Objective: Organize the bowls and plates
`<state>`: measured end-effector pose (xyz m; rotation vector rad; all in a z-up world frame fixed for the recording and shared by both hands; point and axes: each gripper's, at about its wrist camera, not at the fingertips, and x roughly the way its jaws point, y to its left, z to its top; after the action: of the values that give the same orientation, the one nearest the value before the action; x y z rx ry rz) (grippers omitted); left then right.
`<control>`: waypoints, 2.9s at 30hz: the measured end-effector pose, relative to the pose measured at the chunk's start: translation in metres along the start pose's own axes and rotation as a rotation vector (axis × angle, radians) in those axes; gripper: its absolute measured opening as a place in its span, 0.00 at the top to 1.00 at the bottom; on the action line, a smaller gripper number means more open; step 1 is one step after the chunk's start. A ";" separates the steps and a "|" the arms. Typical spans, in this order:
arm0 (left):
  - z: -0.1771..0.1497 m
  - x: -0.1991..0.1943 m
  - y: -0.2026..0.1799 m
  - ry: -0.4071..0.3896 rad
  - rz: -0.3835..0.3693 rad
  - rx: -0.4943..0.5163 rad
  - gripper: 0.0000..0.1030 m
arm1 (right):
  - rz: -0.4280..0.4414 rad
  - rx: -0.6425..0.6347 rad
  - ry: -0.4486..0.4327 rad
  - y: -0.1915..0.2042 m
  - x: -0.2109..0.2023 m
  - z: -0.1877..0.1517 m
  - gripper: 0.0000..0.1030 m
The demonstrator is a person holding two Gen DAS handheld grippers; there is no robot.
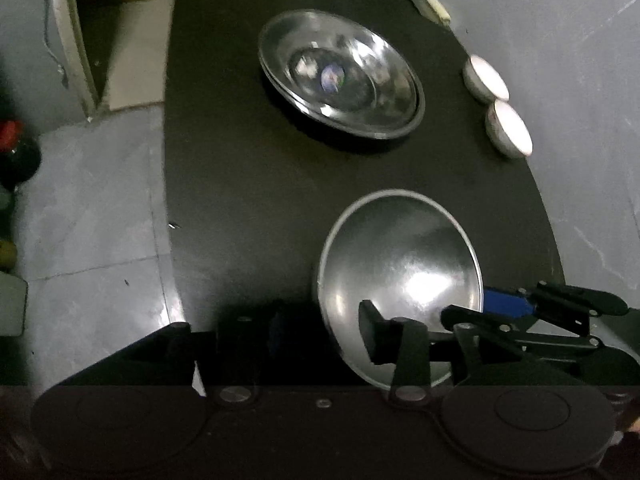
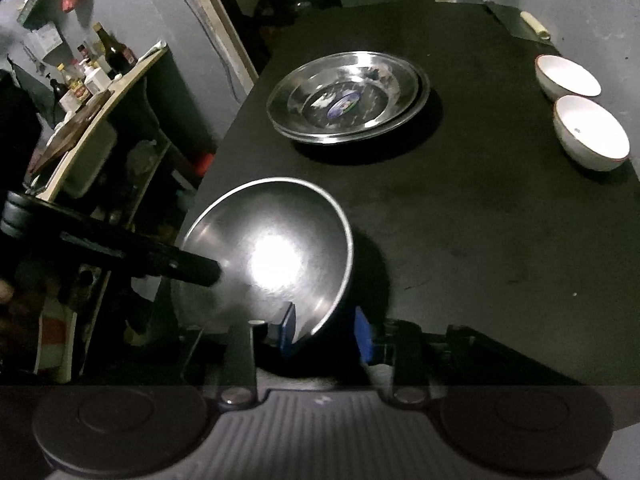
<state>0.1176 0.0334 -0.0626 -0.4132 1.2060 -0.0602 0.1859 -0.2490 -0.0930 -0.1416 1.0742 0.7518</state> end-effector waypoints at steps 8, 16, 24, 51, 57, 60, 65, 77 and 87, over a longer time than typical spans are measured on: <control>0.003 -0.029 -0.004 -0.096 0.051 0.008 0.36 | -0.023 0.039 -0.117 -0.018 -0.026 0.004 0.60; 0.020 -0.037 -0.031 -0.167 0.027 0.063 0.01 | -0.083 0.137 -0.272 -0.047 -0.051 0.003 0.16; 0.055 -0.026 -0.078 -0.277 -0.006 0.100 0.01 | -0.075 0.306 -0.411 -0.094 -0.062 -0.003 0.00; 0.189 0.137 -0.248 -0.231 0.056 0.515 0.01 | -0.258 0.626 -0.569 -0.199 -0.004 0.021 0.20; 0.189 0.154 -0.249 -0.166 0.037 0.506 0.01 | -0.298 0.652 -0.552 -0.203 0.002 0.028 0.20; 0.187 0.161 -0.252 -0.129 0.033 0.511 0.03 | -0.310 0.653 -0.548 -0.206 0.005 0.030 0.23; 0.190 0.170 -0.248 -0.091 0.033 0.447 0.19 | -0.317 0.645 -0.535 -0.209 0.011 0.035 0.35; 0.183 0.181 -0.237 -0.026 -0.038 0.373 0.63 | -0.294 0.632 -0.514 -0.215 0.014 0.042 0.62; 0.169 0.179 -0.232 -0.044 -0.075 0.346 0.84 | -0.234 0.596 -0.487 -0.218 0.013 0.044 0.71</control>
<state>0.3770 -0.1808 -0.0940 -0.1555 1.1109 -0.3184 0.3565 -0.3853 -0.1350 0.4024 0.7555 0.2108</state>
